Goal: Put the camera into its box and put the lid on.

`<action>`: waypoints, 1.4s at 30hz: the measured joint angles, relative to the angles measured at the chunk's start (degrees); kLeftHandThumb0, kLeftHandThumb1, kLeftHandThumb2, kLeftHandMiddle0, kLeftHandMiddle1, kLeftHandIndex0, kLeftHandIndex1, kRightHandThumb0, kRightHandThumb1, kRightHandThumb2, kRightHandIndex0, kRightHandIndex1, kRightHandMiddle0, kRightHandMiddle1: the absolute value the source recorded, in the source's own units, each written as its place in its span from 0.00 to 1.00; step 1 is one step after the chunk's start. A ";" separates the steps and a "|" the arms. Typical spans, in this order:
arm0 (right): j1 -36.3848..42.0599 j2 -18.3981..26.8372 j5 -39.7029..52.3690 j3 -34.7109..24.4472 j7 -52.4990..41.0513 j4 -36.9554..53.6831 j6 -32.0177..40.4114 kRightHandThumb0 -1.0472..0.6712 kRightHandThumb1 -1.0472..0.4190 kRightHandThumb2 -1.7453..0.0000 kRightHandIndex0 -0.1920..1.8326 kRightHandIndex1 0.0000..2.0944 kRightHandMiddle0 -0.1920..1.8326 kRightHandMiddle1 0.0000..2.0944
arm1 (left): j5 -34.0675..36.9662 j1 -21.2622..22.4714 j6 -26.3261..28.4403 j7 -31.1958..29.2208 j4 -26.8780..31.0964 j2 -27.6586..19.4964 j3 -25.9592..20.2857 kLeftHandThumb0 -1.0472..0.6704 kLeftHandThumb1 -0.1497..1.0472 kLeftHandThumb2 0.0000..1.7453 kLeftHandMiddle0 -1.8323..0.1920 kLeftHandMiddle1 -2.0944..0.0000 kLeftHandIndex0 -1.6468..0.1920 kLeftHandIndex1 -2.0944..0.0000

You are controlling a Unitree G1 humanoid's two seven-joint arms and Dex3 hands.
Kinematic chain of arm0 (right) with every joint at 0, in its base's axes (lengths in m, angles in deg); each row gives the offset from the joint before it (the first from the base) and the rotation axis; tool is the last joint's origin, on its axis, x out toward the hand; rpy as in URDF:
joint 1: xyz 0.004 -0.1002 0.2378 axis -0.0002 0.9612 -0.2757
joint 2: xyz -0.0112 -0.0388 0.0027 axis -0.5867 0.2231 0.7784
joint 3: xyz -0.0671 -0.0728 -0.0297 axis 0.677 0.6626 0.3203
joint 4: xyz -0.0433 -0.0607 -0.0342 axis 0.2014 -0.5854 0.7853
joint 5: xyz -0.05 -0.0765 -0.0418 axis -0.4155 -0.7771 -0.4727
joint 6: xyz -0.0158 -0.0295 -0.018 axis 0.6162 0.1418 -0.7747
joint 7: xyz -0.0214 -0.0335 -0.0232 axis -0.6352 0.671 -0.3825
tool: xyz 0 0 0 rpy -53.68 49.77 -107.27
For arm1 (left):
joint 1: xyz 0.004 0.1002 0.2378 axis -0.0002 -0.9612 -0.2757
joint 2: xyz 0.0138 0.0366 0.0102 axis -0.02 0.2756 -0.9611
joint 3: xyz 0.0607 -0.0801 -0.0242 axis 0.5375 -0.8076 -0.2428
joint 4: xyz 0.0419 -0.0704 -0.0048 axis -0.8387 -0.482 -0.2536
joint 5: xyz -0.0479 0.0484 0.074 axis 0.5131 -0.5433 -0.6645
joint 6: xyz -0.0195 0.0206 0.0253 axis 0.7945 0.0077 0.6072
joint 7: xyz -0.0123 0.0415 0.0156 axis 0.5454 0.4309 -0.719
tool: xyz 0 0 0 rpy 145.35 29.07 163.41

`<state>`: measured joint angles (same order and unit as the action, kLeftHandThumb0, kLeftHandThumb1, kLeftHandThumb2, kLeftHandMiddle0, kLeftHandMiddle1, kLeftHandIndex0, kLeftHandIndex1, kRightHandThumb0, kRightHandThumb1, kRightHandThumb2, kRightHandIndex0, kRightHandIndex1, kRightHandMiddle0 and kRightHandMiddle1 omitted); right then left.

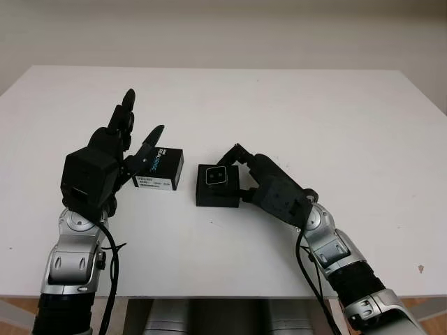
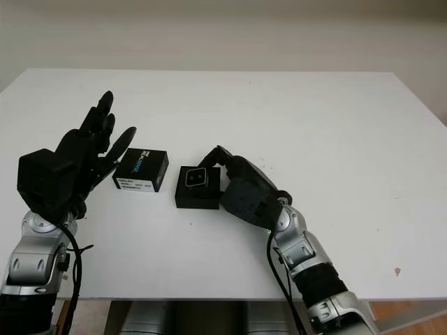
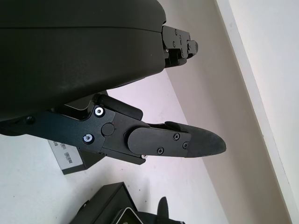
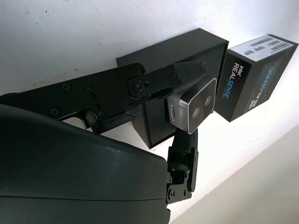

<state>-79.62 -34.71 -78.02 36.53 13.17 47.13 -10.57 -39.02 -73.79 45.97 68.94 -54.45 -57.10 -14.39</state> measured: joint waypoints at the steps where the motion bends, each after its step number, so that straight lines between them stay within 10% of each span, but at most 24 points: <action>1: 0.00 0.10 -0.20 0.04 0.35 -0.08 -0.34 0.28 0.09 0.97 0.03 0.01 0.15 0.07 | -0.01 0.00 0.00 0.00 0.00 0.00 0.00 0.17 1.00 0.16 0.90 0.97 0.90 0.97; 42: -2.42 3.46 12.38 -12.84 3.59 6.59 -0.24 0.24 0.01 0.95 0.02 0.02 0.09 0.01 | -0.59 0.31 -1.04 -1.92 -0.72 -2.39 0.07 0.21 1.00 0.14 0.89 0.97 0.89 0.97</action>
<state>-82.04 -31.25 -65.64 23.69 16.76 53.72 -10.81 -39.61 -73.48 44.93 67.02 -55.17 -59.49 -14.31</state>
